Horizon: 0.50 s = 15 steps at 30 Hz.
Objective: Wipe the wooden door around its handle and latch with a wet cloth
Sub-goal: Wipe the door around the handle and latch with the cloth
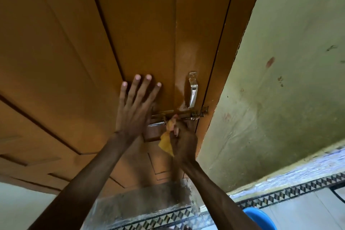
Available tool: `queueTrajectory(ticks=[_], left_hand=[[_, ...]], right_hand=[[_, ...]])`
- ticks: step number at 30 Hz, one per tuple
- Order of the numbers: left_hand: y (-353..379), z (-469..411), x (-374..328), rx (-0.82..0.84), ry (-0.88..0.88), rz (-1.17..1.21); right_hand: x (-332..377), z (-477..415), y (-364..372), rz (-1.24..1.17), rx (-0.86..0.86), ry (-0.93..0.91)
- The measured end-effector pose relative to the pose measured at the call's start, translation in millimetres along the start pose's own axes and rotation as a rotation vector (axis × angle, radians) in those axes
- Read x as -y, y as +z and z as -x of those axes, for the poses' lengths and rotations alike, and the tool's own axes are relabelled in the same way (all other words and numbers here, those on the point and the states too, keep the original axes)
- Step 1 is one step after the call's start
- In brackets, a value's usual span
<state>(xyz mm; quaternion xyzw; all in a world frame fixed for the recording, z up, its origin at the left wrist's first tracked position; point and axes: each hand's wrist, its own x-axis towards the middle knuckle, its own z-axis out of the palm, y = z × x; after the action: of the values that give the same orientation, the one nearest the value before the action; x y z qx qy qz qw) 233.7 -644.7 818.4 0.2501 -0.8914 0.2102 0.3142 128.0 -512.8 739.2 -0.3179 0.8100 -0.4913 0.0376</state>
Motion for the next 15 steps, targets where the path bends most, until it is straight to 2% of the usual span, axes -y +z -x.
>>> queueTrajectory(ticks=[2,3,6,9,11,15], left_hand=[[3.2,-5.7,12.4,0.008,0.037,-0.027],[5.8,-5.7,16.7,0.009,0.052,-0.044],[14.6,-3.6,21.3,-0.010,0.062,-0.093],[16.0,-5.0,21.4,-0.028,0.074,-0.117],[16.8,-5.2,21.9,-0.044,0.080,-0.101],[19.1,-4.8,19.7,-0.055,0.072,-0.087]], right_hand=[[-6.1,-7.6,-11.9,0.037,-0.154,0.101],[-7.3,-9.4,-13.6,0.059,-0.180,0.110],[1.5,-3.7,-9.6,0.071,-0.028,0.005],[10.8,-8.0,-19.2,-0.089,0.007,0.075],[17.4,-14.6,-47.7,-0.157,-0.103,0.089],[55.1,-46.7,-97.6,-0.209,-0.380,-0.156]])
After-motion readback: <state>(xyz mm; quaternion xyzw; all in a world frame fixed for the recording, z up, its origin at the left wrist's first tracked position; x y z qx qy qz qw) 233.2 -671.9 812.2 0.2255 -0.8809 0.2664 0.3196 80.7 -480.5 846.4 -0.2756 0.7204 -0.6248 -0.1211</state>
